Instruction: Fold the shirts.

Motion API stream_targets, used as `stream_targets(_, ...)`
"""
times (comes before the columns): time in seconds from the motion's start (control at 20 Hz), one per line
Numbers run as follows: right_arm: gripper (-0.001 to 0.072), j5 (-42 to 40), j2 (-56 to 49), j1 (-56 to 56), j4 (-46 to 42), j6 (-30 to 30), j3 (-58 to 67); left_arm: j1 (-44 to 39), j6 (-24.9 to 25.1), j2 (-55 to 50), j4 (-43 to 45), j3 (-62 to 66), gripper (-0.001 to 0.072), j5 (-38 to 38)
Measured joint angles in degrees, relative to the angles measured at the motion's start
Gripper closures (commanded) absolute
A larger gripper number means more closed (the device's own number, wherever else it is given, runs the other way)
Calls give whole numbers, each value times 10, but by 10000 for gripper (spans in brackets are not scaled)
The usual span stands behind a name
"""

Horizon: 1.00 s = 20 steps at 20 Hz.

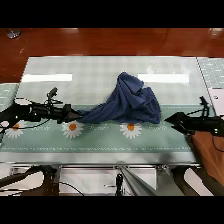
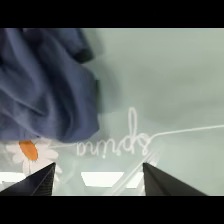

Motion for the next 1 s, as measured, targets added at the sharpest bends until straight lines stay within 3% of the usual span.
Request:
stream_targets(0.45, 114, -62, -148, 133, 55, 14, 77, -3, 10, -3, -8, 4, 681, 0)
stream_targets(0.55, 219, -67, -180, 152, 57, 18, 103, -3, 11, -3, -8, 4, 681, 0)
stream_targets(0.6, 314, -67, -193, 162, 59, 21, 117, -3, 11, -3, -8, 4, 681, 0)
stream_targets(0.65, 320, -66, -202, 171, 59, 23, 130, -3, 11, -3, -8, 4, 681, 0)
stream_targets(0.7, 638, -58, -210, 178, 58, 24, 148, -3, 11, -3, -8, 5, 681, 0)
stream_targets(0.75, 687, -45, -215, 183, 52, 25, 167, -3, 11, -2, -8, 8, 681, -3)
stream_targets(1.0, 688, 14, -223, 198, 15, 37, 266, -3, 11, 11, -28, 63, 681, -21)
